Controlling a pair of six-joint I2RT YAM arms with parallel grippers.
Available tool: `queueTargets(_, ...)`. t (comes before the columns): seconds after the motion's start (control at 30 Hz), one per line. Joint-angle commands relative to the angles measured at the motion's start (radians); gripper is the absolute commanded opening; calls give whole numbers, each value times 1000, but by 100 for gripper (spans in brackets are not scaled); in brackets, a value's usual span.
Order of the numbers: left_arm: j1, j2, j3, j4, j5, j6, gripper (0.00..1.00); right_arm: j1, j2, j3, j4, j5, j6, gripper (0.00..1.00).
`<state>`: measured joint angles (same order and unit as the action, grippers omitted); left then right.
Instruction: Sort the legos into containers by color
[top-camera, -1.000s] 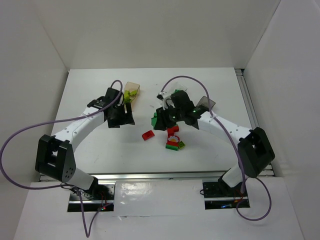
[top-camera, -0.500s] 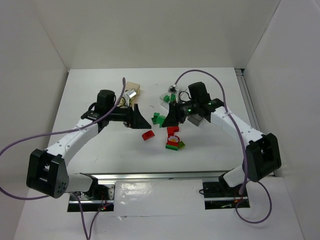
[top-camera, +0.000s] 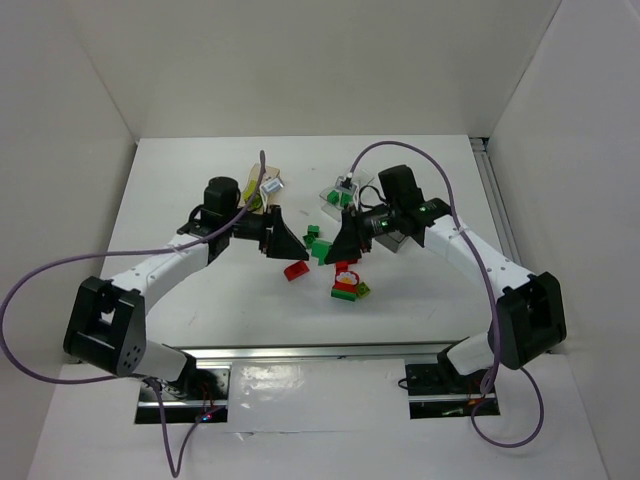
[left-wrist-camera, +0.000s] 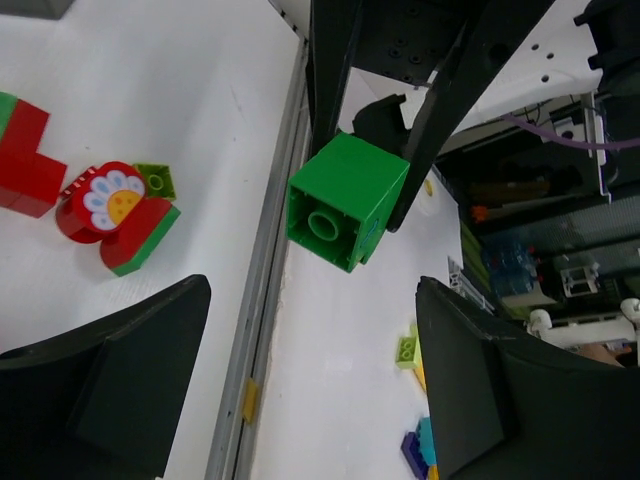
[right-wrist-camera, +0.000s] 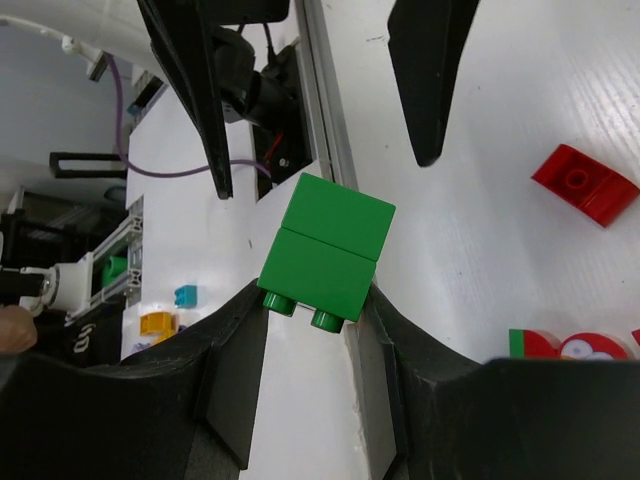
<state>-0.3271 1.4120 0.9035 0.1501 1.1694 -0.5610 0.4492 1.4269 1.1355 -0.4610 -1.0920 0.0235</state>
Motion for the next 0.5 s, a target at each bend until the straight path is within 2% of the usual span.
queueTargets(0.0,-44,37,38,118,59,-13,91,-1,-25,21,-22,-69,-30,24)
queueTargets(0.13,-63,82,38,232,61,-88,85,-1,-16,30,-33,-69,-40,24)
queueTargets(0.17,-63,82,38,302,61,-130,85,-1,-16,30,-33,-69,-40,24)
queueTargets(0.27,-72,82,17,384,72,-183,78,-1,-16,30,-51,-60,-51,24)
queueTargets(0.43,-72,82,17,468,81,-233,63,-1,-6,30,-62,-51,-51,24)
queueTargets(0.47,-72,82,17,494,91,-252,58,-1,-6,30,-62,-51,-51,24)
